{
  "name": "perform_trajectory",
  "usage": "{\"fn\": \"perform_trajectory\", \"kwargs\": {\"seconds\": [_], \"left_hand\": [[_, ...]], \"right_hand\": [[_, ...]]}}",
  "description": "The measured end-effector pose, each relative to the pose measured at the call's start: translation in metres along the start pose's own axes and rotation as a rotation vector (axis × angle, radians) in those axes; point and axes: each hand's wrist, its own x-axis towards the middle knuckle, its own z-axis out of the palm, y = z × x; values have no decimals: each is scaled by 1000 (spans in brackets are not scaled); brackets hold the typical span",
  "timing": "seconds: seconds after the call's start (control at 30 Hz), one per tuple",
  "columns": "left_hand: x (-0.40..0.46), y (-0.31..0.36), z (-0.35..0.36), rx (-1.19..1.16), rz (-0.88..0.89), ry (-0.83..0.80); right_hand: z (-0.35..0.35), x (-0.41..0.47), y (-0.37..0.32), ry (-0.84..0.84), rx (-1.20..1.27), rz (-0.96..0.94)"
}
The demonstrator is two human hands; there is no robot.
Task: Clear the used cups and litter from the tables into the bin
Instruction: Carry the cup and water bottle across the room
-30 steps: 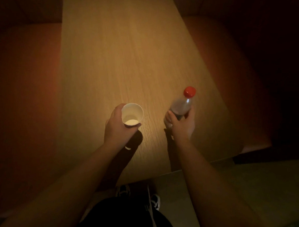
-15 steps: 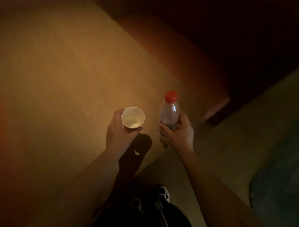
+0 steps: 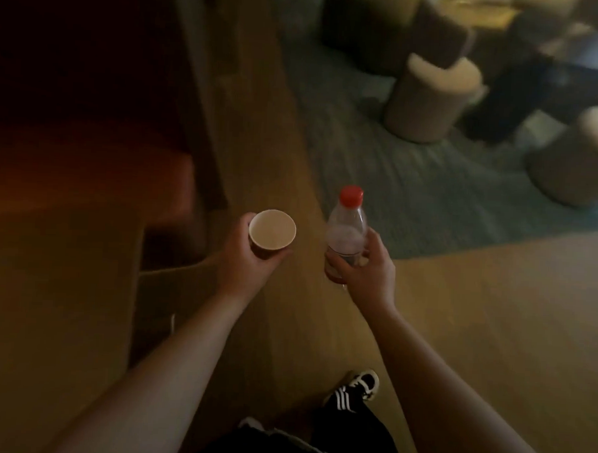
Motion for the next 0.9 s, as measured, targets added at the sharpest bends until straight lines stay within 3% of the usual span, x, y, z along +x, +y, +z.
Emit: {"fn": "perform_trajectory", "kwargs": {"seconds": [0.27,0.4,0.63,0.9], "left_hand": [[19,118,253,-107,210,-493],[0,191,399,-167,306,-672],[-33,318,594,-194,404,-872],[-35,411,772,-157,464,-988]], "right_hand": [[-208,18,130,450,18,300],[-319,23,205,595,10,413],[-504,40,288,806,-48,572],[-633,105,373,923,-78,666]]}}
